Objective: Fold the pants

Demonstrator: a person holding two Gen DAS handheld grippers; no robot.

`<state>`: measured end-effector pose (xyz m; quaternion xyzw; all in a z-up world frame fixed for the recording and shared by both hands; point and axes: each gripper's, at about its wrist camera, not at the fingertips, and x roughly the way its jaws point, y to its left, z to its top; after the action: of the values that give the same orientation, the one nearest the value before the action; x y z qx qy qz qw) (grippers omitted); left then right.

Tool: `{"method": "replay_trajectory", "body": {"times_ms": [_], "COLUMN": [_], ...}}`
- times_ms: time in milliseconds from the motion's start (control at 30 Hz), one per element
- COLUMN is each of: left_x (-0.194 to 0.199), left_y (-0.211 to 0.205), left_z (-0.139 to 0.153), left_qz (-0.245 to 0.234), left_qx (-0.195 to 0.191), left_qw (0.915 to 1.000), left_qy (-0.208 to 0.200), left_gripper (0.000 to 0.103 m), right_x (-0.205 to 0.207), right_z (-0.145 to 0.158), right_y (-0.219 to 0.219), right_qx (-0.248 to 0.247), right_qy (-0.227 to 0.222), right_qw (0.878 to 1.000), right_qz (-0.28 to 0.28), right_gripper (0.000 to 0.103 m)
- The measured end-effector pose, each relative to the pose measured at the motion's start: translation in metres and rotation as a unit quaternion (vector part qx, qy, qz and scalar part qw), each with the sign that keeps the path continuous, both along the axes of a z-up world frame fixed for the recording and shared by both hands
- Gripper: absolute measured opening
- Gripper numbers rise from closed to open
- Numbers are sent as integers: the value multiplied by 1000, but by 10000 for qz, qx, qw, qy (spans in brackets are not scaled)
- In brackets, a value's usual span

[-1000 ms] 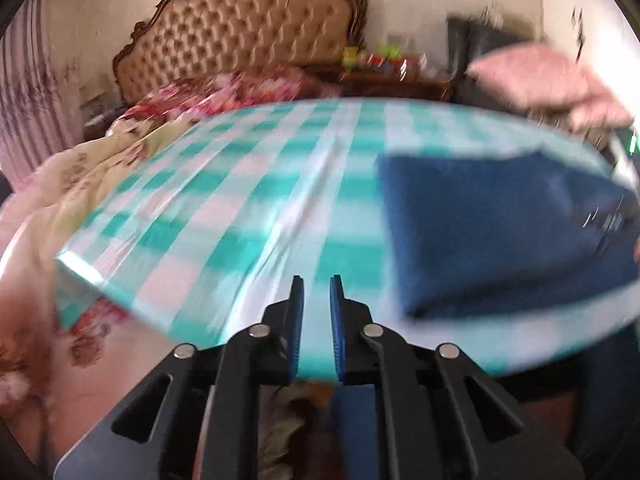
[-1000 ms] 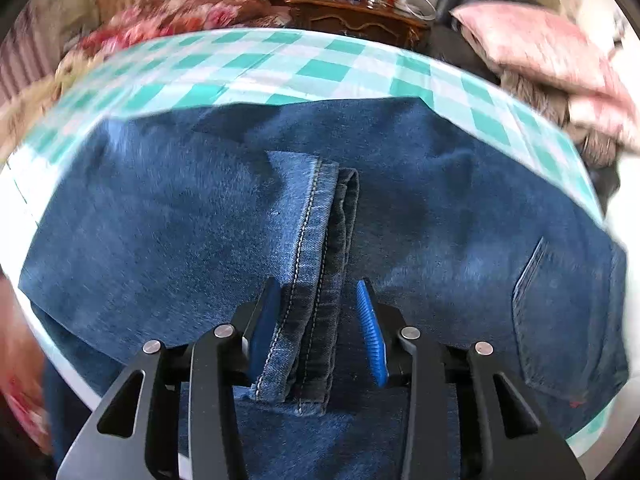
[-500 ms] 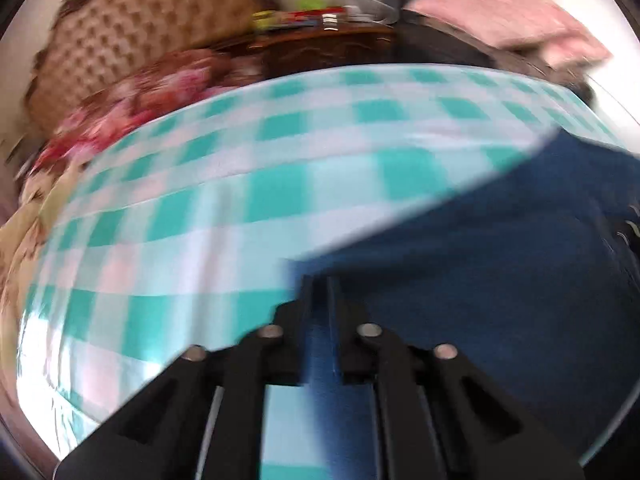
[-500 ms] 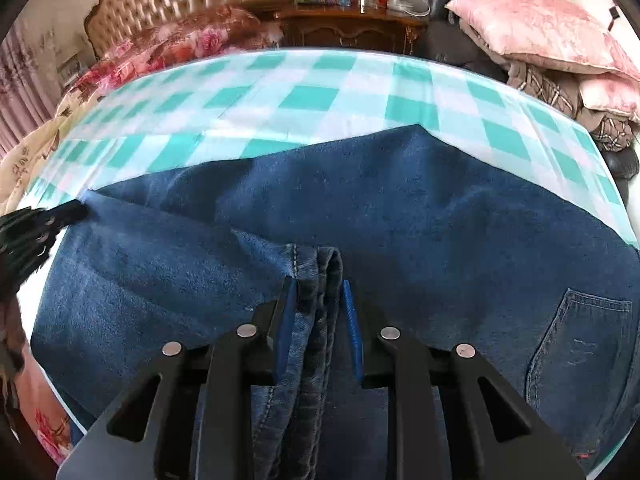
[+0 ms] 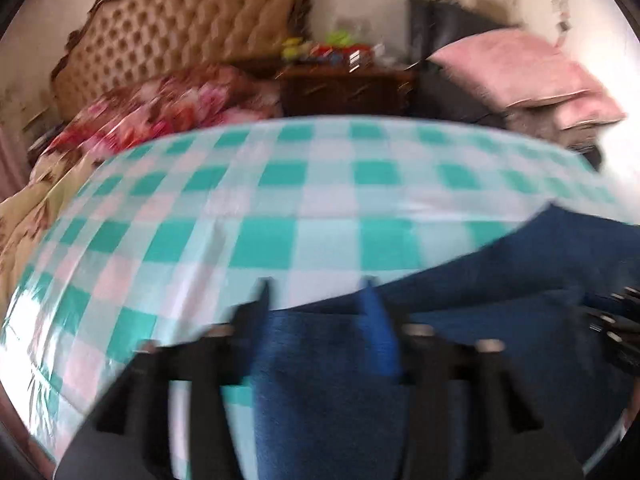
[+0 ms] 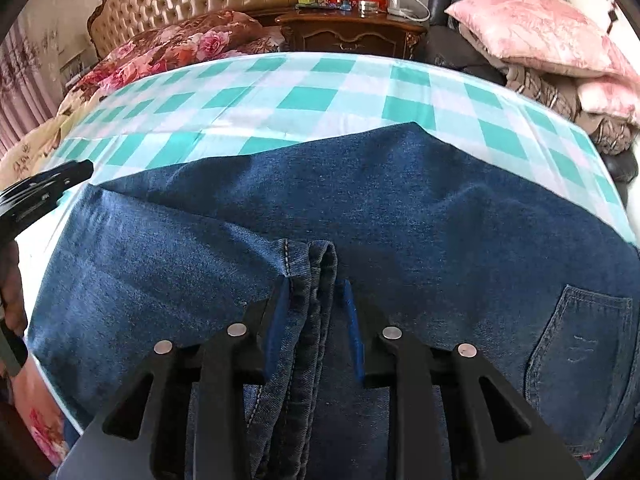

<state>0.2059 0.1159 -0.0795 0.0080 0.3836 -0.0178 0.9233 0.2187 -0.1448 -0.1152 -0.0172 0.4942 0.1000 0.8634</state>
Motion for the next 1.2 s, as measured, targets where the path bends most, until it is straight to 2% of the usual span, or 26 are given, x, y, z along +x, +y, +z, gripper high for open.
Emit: {"method": "replay_trajectory", "body": {"times_ms": [67, 100, 167, 233, 267, 300, 367, 433, 467, 533, 600, 667, 767, 833, 900, 933, 1000, 1033, 1100, 1200], "left_x": [-19, -27, -34, -33, -33, -31, -27, -22, -24, -33, -42, -58, -80, -85, -87, -87, -87, -89, -94, -98], "left_y": [-2, -3, -8, -14, -22, -29, -30, -15, -1, 15, 11, -3, -27, -37, -41, -43, -45, -45, -48, -48], "left_z": [7, 9, 7, -1, -4, -11, -24, -36, -38, -33, -23, -14, -20, -34, -41, -41, -38, -34, -25, -20], "left_qz": [6, -50, -75, -121, -135, -66, 44, 452, 763, 983, 857, 513, 73, 72, 145, 151, 268, 335, 322, 338], "left_qx": [-146, -300, -563, -811, -808, -711, -660, -380, -306, -328, -157, -278, -466, -377, -294, -212, -80, -101, -99, -245], "left_qw": [9997, 9994, 9984, 9963, 9959, 9962, 9954, 9945, 9925, 9908, 9938, 9970, 9977, 9973, 9977, 9980, 9980, 9978, 9983, 9978], "left_qy": [-220, -192, -13, 262, 379, 504, 687, 871, 904, 865, 687, 515, 478, 626, 598, 572, 575, 558, 480, 508], "left_gripper": [62, 65, 65, 48, 33, 30, 29, 24, 20, 20, 20, 21, 22, 22, 23, 24, 24, 24, 24, 24], "right_x": [-4, -6, -7, -6, -4, 0, 12, 13, 10, -1, -24, -42, -70, -84, -87, -90, -96, -97, -94, -66], "right_z": [12, 20, 29, 32, 30, 24, 5, 1, 4, 17, 34, 40, 40, 32, 16, 6, 13, 20, 43, 66], "right_y": [-6, -5, 4, 30, 37, 47, 49, 35, 25, 6, -20, -47, -114, -167, -196, -213, -226, -225, -220, -227], "right_qx": [57, 77, 140, -66, -174, -346, -648, -581, -411, -190, 142, 61, -252, -462, -766, -646, -249, -282, -595, -628], "right_qy": [-181, -309, -409, -547, -565, -528, -230, -236, -173, -294, -558, -717, -896, -823, -509, -393, -401, -471, -849, -1179], "right_qw": [9996, 9993, 9990, 9980, 9975, 9968, 9970, 9977, 9989, 9994, 9983, 9967, 9889, 9806, 9768, 9786, 9834, 9838, 9813, 9788], "right_qz": [-196, -215, -59, 300, 389, 484, 352, 245, 160, -60, -131, -371, -1154, -1719, -1935, -1913, -1753, -1706, -1619, -1552], "right_gripper": [25, 26, 26, 26, 26, 26, 25, 25, 30, 31, 34, 35, 35, 36, 37, 38, 37, 37, 47, 48]}}
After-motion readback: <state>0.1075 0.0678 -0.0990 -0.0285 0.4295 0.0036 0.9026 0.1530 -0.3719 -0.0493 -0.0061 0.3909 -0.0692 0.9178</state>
